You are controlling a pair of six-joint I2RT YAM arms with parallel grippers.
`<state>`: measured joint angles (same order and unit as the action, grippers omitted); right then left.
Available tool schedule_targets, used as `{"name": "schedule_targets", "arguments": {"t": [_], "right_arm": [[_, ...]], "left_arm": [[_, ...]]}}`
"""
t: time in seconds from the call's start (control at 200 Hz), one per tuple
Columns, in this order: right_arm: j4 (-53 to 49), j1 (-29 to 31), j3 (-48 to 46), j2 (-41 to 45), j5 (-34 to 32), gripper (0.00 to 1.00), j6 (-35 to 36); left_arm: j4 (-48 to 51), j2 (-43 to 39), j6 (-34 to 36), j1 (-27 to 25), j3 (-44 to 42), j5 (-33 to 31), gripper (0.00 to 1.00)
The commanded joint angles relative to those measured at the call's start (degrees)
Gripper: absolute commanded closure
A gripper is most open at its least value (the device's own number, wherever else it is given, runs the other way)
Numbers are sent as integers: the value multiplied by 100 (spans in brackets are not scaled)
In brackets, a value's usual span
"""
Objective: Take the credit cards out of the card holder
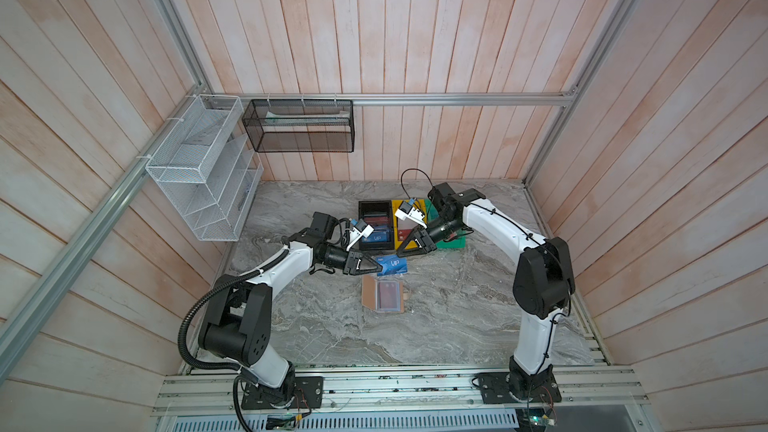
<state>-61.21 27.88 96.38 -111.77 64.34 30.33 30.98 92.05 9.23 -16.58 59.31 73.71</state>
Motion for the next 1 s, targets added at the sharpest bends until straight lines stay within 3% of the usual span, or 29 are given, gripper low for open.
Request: {"name": "schedule_targets", "arguments": {"t": [0.0,0.155,0.48,0.77,0.825,0.995], "right_arm": [[-159,116,15,-152,-32,71,140],[-155,165,39,-214,-26,75,140],[-154,214,8,-171,-67,100,195],[189,205,-183,177,30,100,140],[298,191,-225,254,30,100,59],[663,118,-234,313,-65,100,-241]], "left_arm": [[136,94,181,-21,175,100,100],[135,94,175,-24,167,112,100],[98,112,81,-21,169,-47,100],[-518,-261,-548,161,-67,-723,63],[-691,-396,-681,247,-158,-776,46],[-1305,-780,-1204,584,-438,-945,45]]}}
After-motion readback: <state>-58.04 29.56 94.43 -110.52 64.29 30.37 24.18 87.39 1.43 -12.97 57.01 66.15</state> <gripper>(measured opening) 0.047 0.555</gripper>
